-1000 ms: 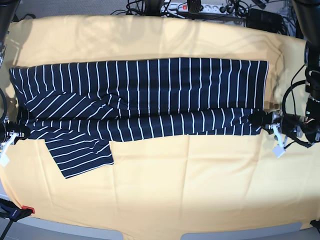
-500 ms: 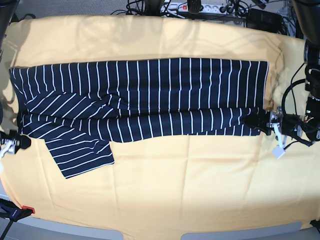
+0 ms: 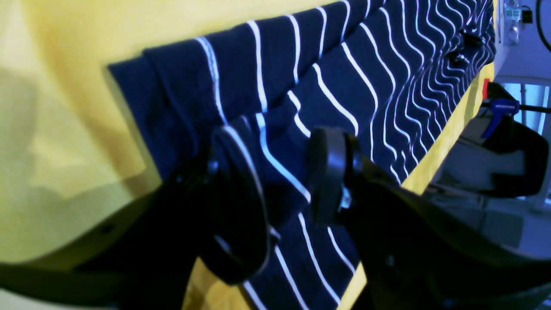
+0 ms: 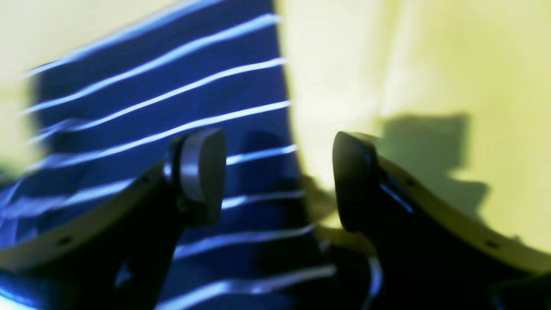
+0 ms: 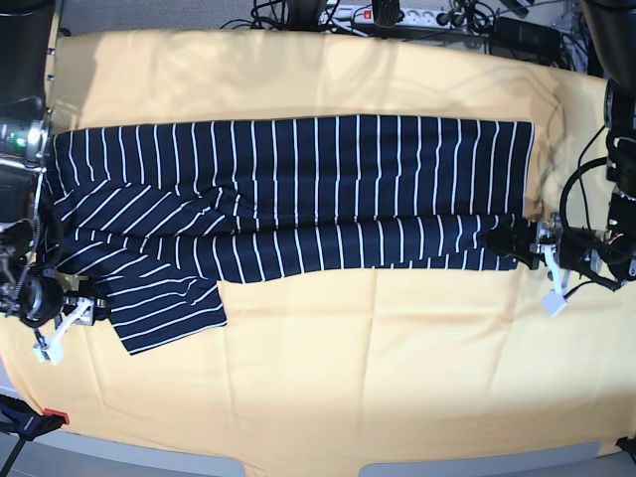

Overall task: Fold the T-shirt properly
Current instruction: 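Regrasp the collar end with the right gripper and tuck it inward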

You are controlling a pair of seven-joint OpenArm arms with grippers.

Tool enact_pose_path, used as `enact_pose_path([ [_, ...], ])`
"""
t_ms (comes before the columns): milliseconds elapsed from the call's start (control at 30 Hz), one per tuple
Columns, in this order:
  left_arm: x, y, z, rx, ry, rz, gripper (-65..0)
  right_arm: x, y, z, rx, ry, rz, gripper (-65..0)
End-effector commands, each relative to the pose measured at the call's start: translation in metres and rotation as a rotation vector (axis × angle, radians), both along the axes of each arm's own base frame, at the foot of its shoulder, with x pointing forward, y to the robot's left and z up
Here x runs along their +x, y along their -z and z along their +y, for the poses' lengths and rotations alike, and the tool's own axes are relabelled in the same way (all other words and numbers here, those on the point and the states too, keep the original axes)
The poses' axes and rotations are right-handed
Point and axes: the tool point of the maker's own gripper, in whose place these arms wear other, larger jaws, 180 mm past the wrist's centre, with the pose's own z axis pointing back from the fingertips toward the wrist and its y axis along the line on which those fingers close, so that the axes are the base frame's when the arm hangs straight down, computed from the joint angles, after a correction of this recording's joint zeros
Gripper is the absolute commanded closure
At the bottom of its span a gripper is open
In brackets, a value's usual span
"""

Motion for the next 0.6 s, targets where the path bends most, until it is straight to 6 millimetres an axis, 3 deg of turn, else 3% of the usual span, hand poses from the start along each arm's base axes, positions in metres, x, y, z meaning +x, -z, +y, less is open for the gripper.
enact_pose_path([
  [0,0.004,-0.004,0.014,0.045,-0.013,-0.015,-30.1,0.017,-0.026,-0.011,-0.023,0.021,-0.078,-40.8],
  [233,0.008,-0.008,0.021,0.049,-0.037,-0.036,-30.1,0.010,0.001,-0.007,-0.049,0.110,-0.020,-40.8],
  [567,0.009,-0.008,0.021,0.047,-0.041,-0.040,-30.1,0.009,0.009,0.057,0.113,-0.084,-0.067,-40.7],
])
